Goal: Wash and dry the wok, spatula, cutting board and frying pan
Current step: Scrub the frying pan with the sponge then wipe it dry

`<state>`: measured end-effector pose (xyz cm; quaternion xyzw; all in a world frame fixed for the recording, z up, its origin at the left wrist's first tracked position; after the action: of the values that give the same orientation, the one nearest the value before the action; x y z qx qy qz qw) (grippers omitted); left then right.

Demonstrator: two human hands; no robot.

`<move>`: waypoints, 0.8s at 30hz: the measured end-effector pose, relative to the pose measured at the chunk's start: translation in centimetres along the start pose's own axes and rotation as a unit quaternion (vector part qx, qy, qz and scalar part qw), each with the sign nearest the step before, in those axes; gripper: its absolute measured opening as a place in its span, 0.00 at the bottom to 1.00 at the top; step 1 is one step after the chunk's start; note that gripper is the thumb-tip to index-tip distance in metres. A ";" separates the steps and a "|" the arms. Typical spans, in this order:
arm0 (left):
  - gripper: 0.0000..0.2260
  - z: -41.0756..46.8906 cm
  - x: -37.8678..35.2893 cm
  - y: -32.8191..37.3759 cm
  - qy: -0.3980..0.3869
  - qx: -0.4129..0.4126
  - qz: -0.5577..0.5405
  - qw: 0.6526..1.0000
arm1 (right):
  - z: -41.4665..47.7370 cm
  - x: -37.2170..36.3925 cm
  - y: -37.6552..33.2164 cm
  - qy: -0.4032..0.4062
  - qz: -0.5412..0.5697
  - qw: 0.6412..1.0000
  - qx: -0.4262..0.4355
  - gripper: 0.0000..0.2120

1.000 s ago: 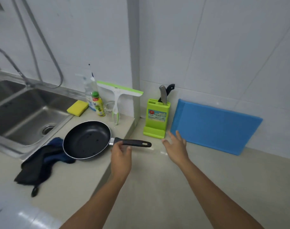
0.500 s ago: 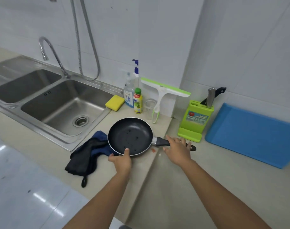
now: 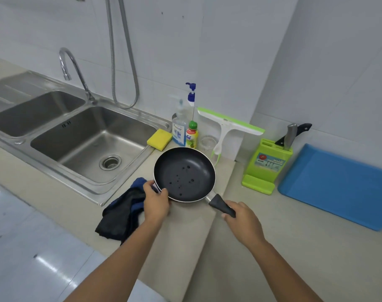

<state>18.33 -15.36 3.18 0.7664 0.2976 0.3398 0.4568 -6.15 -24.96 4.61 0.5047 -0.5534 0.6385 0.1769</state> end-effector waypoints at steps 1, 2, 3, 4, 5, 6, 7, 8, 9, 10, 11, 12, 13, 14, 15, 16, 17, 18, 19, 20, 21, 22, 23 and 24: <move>0.16 0.6 0.7 0.6 0.003 0.000 -0.010 1.000 | 0.0 0.1 -1.0 -0.001 0.015 1.000 0.009 0.16; 0.16 1.2 1.5 0.9 0.009 0.000 -0.021 1.000 | 0.0 0.0 -2.0 -0.005 0.023 1.000 0.019 0.17; 0.16 1.7 2.4 1.4 0.014 -0.006 -0.032 0.999 | 0.0 -0.2 -3.1 -0.011 0.026 0.999 0.029 0.16; 0.15 2.2 3.4 1.7 0.020 -0.012 -0.033 0.999 | -0.1 -0.6 -4.3 -0.017 0.030 0.999 0.036 0.16; 0.14 2.5 4.4 2.1 0.026 -0.019 -0.032 0.999 | -0.1 -0.9 -5.4 -0.019 0.036 0.998 0.041 0.16; 0.14 3.0 5.5 2.3 0.032 -0.023 -0.033 0.999 | -0.1 -1.2 -6.7 -0.020 0.045 0.998 0.045 0.16; 0.14 3.7 6.7 2.5 0.037 -0.025 -0.039 0.998 | 0.1 -1.5 -8.0 -0.020 0.057 0.997 0.049 0.15; 0.14 4.5 7.9 2.8 0.040 -0.026 -0.044 0.998 | 0.4 -1.9 -9.4 -0.021 0.069 0.996 0.053 0.15; 0.15 5.5 9.1 3.1 0.042 -0.030 -0.050 0.997 | 0.6 -2.3 -10.8 -0.024 0.078 0.995 0.059 0.15; 0.15 6.4 10.5 3.5 0.044 -0.035 -0.050 0.997 | 0.9 -2.8 -12.3 -0.029 0.087 0.994 0.066 0.15; 0.16 7.4 12.0 3.8 0.046 -0.043 -0.049 0.997 | 1.2 -3.5 -13.9 -0.036 0.099 0.992 0.073 0.16; 0.15 8.3 13.5 4.3 0.051 -0.050 -0.041 0.997 | 1.5 -4.2 -15.4 -0.044 0.114 0.990 0.076 0.16; 0.14 9.3 15.1 4.9 0.056 -0.057 -0.034 0.996 | 1.7 -4.9 -17.0 -0.051 0.134 0.987 0.077 0.15; 0.14 10.3 16.7 5.4 0.059 -0.061 -0.029 0.996 | 1.9 -5.8 -18.6 -0.058 0.159 0.983 0.074 0.15; 0.15 11.4 18.2 5.8 0.060 -0.067 -0.028 0.996 | 2.1 -6.6 -20.2 -0.062 0.186 0.978 0.071 0.15; 0.16 12.7 19.7 6.2 0.056 -0.071 -0.024 0.996 | 2.4 -7.6 -21.7 -0.063 0.210 0.973 0.065 0.15; 0.17 14.1 21.2 6.3 0.051 -0.075 -0.017 0.996 | 2.6 -8.8 -23.2 -0.063 0.230 0.969 0.058 0.15; 0.17 15.6 22.6 6.4 0.043 -0.077 -0.012 0.996 | 2.9 -9.9 -24.7 -0.059 0.244 0.967 0.051 0.15; 0.18 17.0 24.0 6.5 0.035 -0.077 -0.010 0.996 | 3.2 -11.1 -26.3 -0.055 0.252 0.965 0.045 0.15; 0.17 18.3 25.3 6.5 0.024 -0.074 -0.010 0.997 | 3.5 -12.3 -27.8 -0.051 0.252 0.965 0.041 0.15; 0.17 19.5 26.5 6.5 0.016 -0.076 -0.007 0.997 | 3.7 -13.4 -29.2 -0.046 0.251 0.966 0.035 0.15; 0.17 20.5 27.7 6.7 0.009 -0.080 -0.002 0.997 | 4.0 -14.4 -30.6 -0.040 0.252 0.966 0.029 0.16; 0.17 21.5 28.7 6.7 0.003 -0.084 0.006 0.996 | 4.1 -15.4 -31.9 -0.035 0.254 0.966 0.022 0.16; 0.17 22.5 29.7 6.6 -0.002 -0.085 0.012 0.996 | 4.3 -16.3 -33.1 -0.031 0.254 0.967 0.015 0.14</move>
<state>54.67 -6.50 8.62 0.7292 0.2572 0.3676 0.5167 28.68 -12.59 7.88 0.3695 -0.6594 0.6546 -0.0157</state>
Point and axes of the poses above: each hand's wrist, its own z-axis towards the middle knuckle, its own x-axis out of the back of the hand, y = z × x, the point moved 4 cm from there along z, towards the middle knuckle, and after that the axes turned 1 degree about x, right-handed, at the moved point
